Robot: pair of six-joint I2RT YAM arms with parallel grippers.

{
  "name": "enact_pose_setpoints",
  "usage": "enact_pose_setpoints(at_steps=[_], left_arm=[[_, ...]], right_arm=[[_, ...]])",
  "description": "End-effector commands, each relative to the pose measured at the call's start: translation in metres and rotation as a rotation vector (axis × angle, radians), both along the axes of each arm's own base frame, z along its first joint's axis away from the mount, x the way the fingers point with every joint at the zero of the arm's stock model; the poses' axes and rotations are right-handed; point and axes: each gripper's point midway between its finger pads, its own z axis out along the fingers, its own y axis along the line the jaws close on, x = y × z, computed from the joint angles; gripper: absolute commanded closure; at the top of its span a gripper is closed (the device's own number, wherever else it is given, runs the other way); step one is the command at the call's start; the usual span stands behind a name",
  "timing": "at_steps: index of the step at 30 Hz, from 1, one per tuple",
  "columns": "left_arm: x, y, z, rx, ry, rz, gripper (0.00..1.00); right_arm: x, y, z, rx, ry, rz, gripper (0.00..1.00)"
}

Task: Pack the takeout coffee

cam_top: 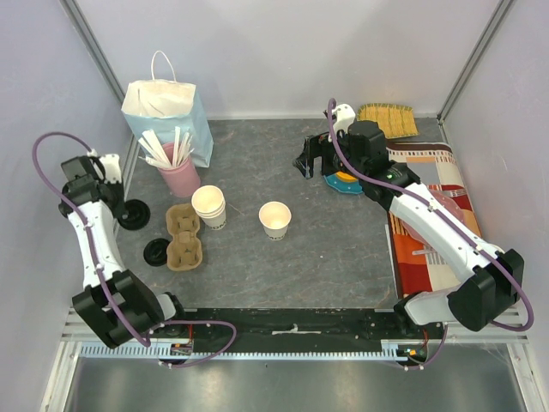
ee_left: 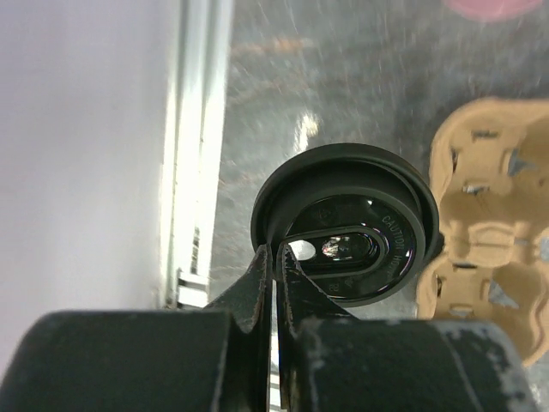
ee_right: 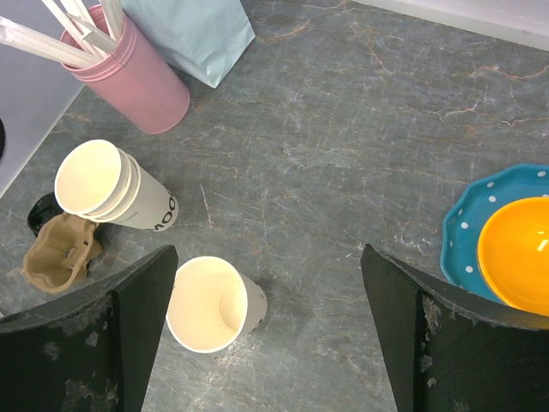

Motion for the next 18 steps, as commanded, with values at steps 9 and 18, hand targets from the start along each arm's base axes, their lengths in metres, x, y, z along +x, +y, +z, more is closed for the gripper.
enact_pose_setpoints(at_steps=[9, 18], left_arm=[[0.063, -0.017, 0.126, 0.018, -0.323, -0.085, 0.98], [0.091, -0.091, 0.173, 0.006, -0.386, -0.267, 0.98]], right_arm=[[-0.006, -0.006, 0.018, 0.006, -0.069, -0.007, 0.03], [-0.005, -0.013, 0.008, -0.017, -0.059, -0.039, 0.02]])
